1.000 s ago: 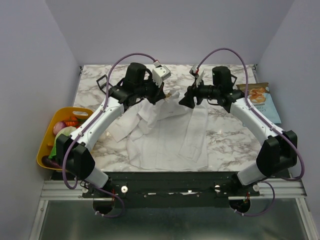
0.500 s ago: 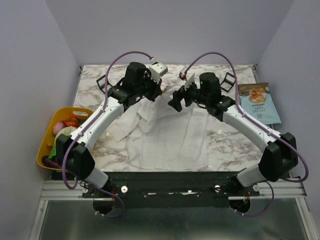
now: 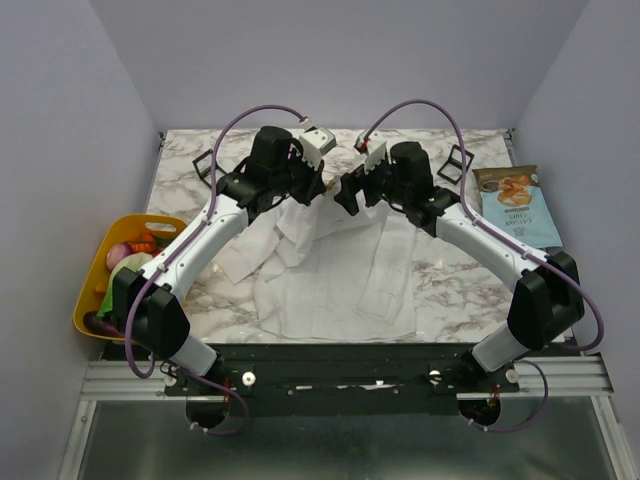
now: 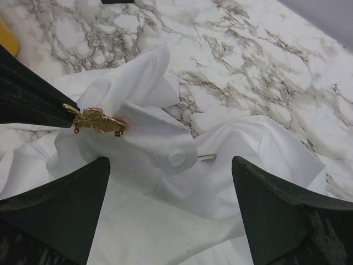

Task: Remove the brooch from the garment
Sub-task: Remove the brooch from the clothes.

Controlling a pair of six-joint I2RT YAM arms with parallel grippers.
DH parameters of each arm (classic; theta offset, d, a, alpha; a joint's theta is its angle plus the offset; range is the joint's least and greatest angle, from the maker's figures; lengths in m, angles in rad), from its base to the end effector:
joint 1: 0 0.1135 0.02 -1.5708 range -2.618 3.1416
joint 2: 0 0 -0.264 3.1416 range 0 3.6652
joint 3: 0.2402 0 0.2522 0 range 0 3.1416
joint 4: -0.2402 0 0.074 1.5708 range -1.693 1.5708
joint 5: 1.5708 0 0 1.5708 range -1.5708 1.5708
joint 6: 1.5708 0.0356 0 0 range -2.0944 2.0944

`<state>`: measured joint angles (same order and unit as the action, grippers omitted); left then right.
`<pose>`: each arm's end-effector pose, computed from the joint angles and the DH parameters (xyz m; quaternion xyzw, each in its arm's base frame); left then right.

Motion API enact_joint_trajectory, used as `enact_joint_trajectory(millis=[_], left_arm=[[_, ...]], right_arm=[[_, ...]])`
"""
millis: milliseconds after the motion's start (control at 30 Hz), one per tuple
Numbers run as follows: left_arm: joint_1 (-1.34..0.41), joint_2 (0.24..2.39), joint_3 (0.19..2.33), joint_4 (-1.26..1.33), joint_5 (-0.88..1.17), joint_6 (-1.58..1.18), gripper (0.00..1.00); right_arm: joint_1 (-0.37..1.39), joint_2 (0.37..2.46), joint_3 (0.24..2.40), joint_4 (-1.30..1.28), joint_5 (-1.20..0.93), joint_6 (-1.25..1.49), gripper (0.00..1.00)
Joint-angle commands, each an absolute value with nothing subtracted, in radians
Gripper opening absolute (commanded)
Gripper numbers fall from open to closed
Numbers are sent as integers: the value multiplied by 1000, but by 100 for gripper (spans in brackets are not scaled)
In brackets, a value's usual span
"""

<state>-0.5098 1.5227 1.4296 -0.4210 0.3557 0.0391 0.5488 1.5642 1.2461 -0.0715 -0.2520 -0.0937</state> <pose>0.2997 -0.1818 0.3614 0.3162 0.7940 -0.2643 0.4469 0.3111 0.2006 0.3167 -0.3266 0.7598 0.2263 0.5147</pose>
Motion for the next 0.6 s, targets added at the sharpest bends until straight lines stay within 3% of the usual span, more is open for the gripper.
enact_joint_trajectory(millis=[0,267,433,567], left_arm=[[-509,1503,1417,-410,388,37,0],[-508,1451,1342,-318,422,26,0],[-508,1430,1332,-308,422,52,0],[-505,1411,1322,-290,428,57,0]], right_arm=[[552,1556,1279,-44,-268,-77,100],[551,1460,1255,-44,-249,-130,96],[525,1462,1270,-43,-204,-137,84],[517,1505,1288,-51,-234,-143,81]])
